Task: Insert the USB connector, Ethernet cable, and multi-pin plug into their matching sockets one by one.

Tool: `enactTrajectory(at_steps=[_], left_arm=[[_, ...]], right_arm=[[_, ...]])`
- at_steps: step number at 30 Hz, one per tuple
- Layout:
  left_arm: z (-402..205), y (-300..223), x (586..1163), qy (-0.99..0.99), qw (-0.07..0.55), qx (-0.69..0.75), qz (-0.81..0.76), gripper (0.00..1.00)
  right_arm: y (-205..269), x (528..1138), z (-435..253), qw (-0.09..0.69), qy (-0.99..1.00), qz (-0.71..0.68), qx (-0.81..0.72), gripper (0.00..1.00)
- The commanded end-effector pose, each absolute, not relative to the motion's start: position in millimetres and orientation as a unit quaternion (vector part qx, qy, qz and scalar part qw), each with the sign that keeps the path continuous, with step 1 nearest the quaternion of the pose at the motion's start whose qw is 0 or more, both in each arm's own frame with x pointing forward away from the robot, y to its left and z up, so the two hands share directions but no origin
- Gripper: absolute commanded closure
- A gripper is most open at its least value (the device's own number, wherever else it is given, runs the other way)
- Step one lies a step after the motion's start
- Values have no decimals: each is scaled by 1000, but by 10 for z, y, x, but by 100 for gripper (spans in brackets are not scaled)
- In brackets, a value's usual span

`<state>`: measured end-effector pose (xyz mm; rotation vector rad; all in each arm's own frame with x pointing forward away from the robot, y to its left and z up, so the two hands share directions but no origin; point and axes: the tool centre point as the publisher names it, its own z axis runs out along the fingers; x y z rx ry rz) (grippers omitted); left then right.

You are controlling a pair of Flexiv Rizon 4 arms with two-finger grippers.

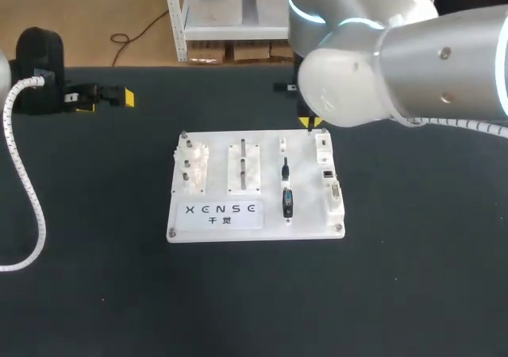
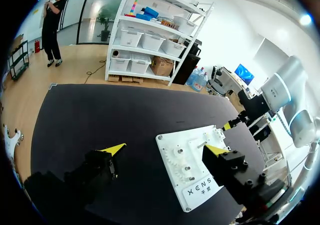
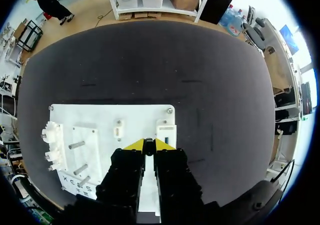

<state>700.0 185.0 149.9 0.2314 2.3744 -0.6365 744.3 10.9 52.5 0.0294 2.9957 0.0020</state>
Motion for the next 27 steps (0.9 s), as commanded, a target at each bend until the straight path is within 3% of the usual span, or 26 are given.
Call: enactTrajectory(at_steps=[1,27], left_arm=[[1500,1850,7000,908,330,88,-243,0],[1500,1850,7000,908,330,88,-243,0]], right_arm=[[-17,7375,494,101,995,2,14,100],[-128,7347,319,90,996,-10,18,100]])
